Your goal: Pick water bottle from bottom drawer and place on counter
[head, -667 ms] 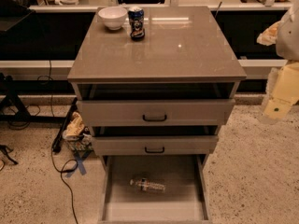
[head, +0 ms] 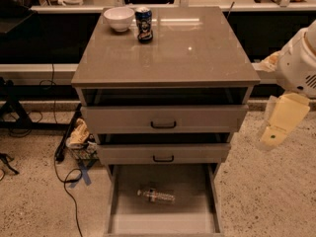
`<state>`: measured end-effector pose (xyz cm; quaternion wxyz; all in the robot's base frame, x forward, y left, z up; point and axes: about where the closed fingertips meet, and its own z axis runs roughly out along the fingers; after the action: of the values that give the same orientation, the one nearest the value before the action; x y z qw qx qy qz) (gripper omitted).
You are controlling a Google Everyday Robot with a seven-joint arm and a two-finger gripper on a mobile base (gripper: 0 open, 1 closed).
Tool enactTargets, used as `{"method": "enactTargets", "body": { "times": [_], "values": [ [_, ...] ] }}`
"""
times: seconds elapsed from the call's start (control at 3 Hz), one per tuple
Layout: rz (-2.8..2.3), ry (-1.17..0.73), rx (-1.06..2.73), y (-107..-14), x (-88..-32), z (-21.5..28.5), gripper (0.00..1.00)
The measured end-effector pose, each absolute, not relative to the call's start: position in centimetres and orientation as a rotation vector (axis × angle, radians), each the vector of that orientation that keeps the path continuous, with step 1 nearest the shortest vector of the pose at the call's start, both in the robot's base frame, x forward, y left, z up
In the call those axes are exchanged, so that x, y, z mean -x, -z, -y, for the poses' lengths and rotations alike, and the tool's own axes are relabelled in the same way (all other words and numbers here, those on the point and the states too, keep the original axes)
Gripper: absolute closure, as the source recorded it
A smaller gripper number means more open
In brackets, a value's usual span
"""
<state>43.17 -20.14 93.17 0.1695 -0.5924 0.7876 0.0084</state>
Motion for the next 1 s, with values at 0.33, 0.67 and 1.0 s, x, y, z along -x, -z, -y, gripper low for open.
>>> {"method": "enactTargets", "body": {
  "times": [0.33, 0.67, 1.0],
  "values": [
    [-2.230, -0.027, 1.690, -93.0, -43.0, 20.1, 0.00],
    [-2.241, -0.035, 1.674, -89.3, -43.6, 20.9, 0.00],
    [-2.255, -0.139, 1.657, -80.3, -44.0, 21.9, 0.00]
  ]
}}
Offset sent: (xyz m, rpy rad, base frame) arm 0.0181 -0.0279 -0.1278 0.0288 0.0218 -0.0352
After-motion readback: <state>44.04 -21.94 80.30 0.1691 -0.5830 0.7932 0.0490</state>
